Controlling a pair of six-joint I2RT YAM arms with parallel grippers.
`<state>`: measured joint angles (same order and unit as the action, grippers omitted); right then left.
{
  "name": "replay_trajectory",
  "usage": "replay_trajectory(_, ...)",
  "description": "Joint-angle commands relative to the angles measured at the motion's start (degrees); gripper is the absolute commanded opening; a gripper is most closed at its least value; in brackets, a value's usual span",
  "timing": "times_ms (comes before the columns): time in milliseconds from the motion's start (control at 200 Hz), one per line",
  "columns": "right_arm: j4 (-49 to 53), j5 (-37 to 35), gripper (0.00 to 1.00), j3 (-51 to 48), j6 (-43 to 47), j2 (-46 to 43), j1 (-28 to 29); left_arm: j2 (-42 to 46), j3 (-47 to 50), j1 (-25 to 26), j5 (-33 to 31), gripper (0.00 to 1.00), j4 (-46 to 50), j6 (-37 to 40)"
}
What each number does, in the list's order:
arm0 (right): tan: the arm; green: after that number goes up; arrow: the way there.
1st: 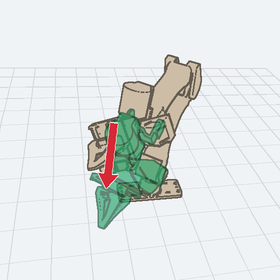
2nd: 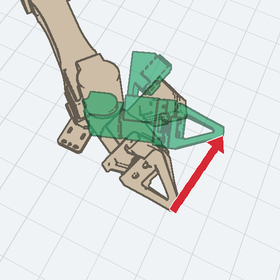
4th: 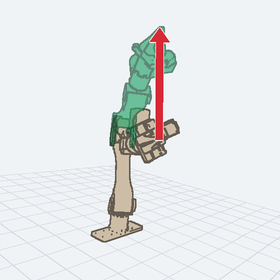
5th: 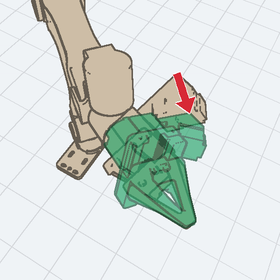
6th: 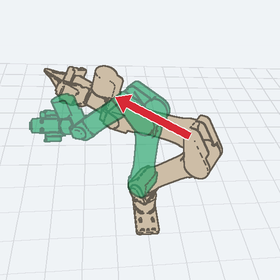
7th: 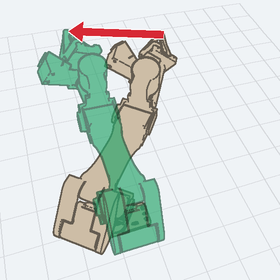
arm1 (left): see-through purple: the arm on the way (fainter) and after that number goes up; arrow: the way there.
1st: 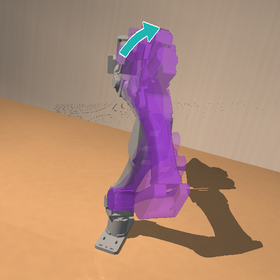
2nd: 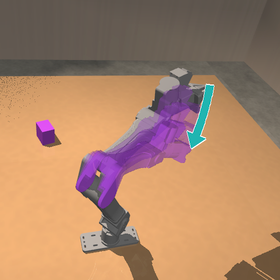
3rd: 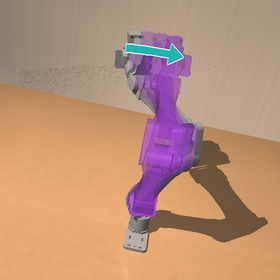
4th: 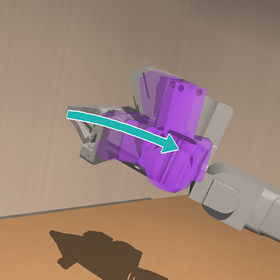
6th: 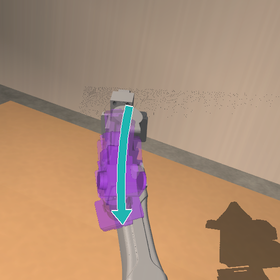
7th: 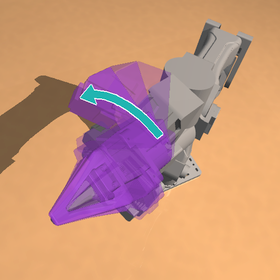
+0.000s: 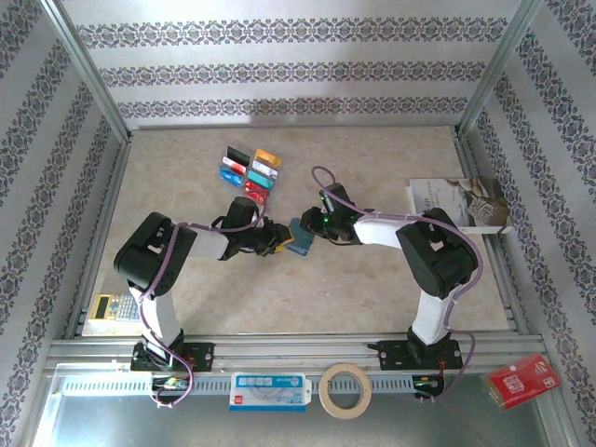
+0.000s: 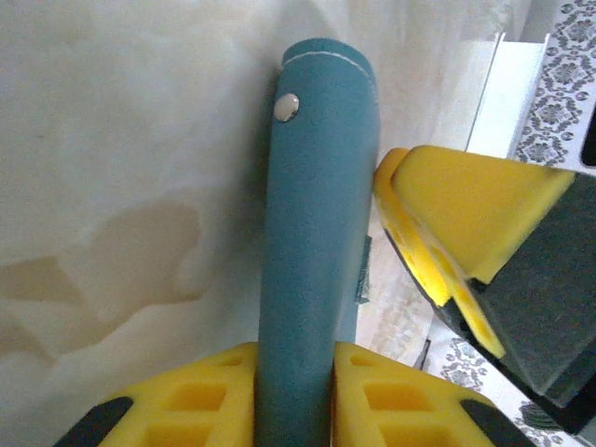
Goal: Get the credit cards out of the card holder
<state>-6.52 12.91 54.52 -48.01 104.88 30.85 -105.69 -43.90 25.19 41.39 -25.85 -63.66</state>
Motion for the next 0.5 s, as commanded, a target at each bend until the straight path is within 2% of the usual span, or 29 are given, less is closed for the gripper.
replay_trajectory(0,1.5,-2.3,0.37,-2.1,4.8,-4.0,-0.9,3.0,0.3,0.6,-1.8,0.16,-1.1,-0.3)
replay_trajectory(70,0.6,-2.6,0.43,-2.4,9.8,-7.8,-1.4,5.5,0.0,0.4,-2.4,0.12,1.8,0.8)
replay_trajectory(170,0.2,-3.7,0.57,-3.1,18.9,-13.3,-1.3,9.8,-0.5,-0.1,-3.3,0.09,6.2,2.8)
replay_trajectory(310,-0.2,-5.3,0.73,-4.5,27.1,-18.9,-1.2,15.5,-3.1,-0.3,-6.3,0.08,17.6,9.9)
replay_trajectory(390,0.6,-5.1,0.75,-4.4,26.7,-20.3,-1.6,18.4,-5.4,0.0,-8.7,0.08,25.1,17.4)
replay_trajectory(500,3.3,0.2,0.73,-2.1,18.9,-20.5,-3.0,21.4,-8.9,1.0,-14.8,0.08,35.0,29.1)
